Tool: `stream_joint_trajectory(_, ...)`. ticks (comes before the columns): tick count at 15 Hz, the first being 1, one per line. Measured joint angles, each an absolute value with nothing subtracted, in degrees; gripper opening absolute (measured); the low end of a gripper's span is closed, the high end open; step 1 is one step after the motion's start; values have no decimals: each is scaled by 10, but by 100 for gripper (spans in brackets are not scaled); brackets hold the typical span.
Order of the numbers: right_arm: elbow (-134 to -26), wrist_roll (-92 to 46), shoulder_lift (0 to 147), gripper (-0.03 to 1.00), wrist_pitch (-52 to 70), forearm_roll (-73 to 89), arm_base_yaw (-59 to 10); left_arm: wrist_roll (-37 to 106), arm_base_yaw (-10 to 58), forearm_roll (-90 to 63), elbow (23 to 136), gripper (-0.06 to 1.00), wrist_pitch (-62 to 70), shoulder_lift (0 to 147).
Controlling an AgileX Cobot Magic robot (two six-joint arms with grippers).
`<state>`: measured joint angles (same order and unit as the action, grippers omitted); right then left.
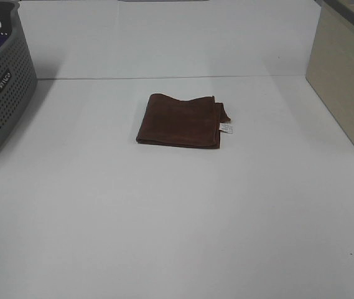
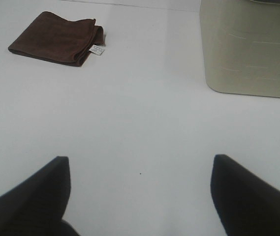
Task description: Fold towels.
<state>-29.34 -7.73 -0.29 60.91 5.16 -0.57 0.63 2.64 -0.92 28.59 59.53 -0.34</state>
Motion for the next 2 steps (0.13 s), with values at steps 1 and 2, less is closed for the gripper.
stream_joint_trajectory(1,-293,-77,-3,76,609,52,-6,6,26,-9,286,60,595,-3)
stream_joint_trajectory(2,-293,-77,-3,76,609,52,-6,6,26,-9,286,60,595,-3)
